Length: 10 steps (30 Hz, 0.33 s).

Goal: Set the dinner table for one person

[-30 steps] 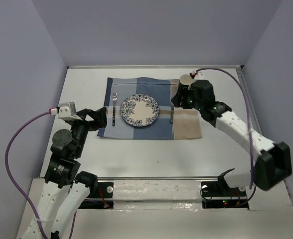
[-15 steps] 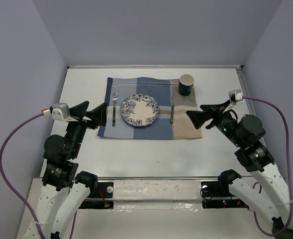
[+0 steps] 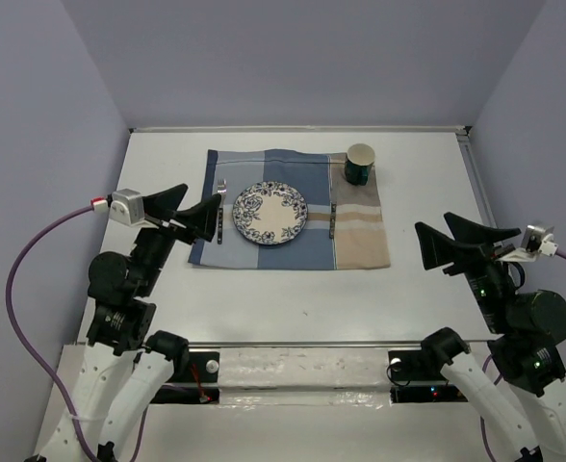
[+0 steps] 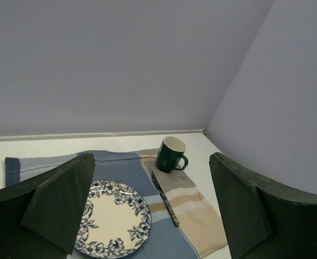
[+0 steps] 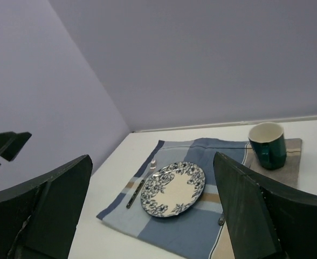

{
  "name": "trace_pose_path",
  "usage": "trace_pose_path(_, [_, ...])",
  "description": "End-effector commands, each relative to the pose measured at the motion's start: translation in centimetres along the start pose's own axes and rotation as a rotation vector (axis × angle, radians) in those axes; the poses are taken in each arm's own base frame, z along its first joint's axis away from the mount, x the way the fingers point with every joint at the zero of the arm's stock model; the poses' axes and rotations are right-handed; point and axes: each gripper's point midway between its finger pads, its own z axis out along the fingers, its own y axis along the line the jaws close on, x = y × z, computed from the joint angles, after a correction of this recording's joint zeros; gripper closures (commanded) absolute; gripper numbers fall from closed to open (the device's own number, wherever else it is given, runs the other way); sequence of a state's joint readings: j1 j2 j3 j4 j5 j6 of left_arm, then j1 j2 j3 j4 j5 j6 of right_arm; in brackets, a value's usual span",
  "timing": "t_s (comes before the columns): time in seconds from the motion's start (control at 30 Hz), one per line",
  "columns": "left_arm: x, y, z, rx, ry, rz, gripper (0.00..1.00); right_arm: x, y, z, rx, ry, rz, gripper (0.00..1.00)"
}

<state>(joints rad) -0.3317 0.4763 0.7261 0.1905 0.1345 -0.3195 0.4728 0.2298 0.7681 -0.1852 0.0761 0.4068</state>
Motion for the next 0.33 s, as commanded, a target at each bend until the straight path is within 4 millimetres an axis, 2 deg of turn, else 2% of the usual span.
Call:
trace_pose_path(0.0, [-3.4, -2.5, 0.5, 0.108, -0.095, 0.018, 0.01, -0.5, -2.4, 0.0, 0.121, -0.048, -0.034, 0.00])
trace_pose_path(0.13, [-3.1, -2.1, 0.5, 0.097, -0.085, 0.051, 0.01, -1.0, -3.3, -0.1, 0.171, -0.056, -0.066, 0.00])
trace_pose_path(0.3, [-1.2, -1.4, 0.4, 0.082, -0.043, 0.056, 0.01, -1.0, -3.5, 0.1, 0.184, -0.057, -0.056, 0.00])
